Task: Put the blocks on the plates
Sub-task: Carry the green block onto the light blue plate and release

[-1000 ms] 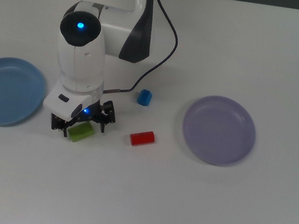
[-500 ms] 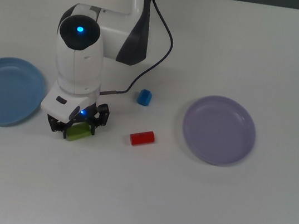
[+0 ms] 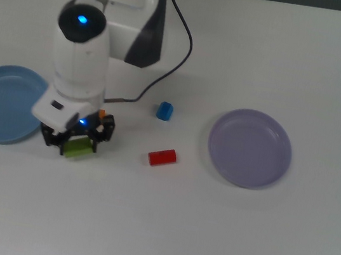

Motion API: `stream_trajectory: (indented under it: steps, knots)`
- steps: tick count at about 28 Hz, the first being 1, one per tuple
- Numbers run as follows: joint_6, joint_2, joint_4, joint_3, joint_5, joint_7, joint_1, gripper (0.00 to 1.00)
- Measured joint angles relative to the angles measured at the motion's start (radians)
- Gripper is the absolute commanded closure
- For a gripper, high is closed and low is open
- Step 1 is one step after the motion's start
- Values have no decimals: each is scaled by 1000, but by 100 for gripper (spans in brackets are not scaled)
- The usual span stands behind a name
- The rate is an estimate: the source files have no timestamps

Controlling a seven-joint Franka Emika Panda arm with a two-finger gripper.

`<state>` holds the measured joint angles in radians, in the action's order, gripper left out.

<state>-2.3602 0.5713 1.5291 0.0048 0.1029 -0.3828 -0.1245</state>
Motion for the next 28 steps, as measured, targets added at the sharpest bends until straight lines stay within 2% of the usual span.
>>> stream_trajectory:
  steps: [8,14,19,21,22,26,28]
  knots:
    - [77,-87,-3,-6,-18,0,-103,67]
    - [79,-76,8,-7,-18,-3,-196,65]
    - [79,-38,9,-8,-18,-25,-247,63]
    - [78,-25,9,-8,-18,-29,-256,58]
    - [78,-21,9,-8,-18,-30,-259,51]
    - [77,-15,8,-7,-18,-38,-263,38]
    - [77,-15,7,-6,-18,-39,-263,25]
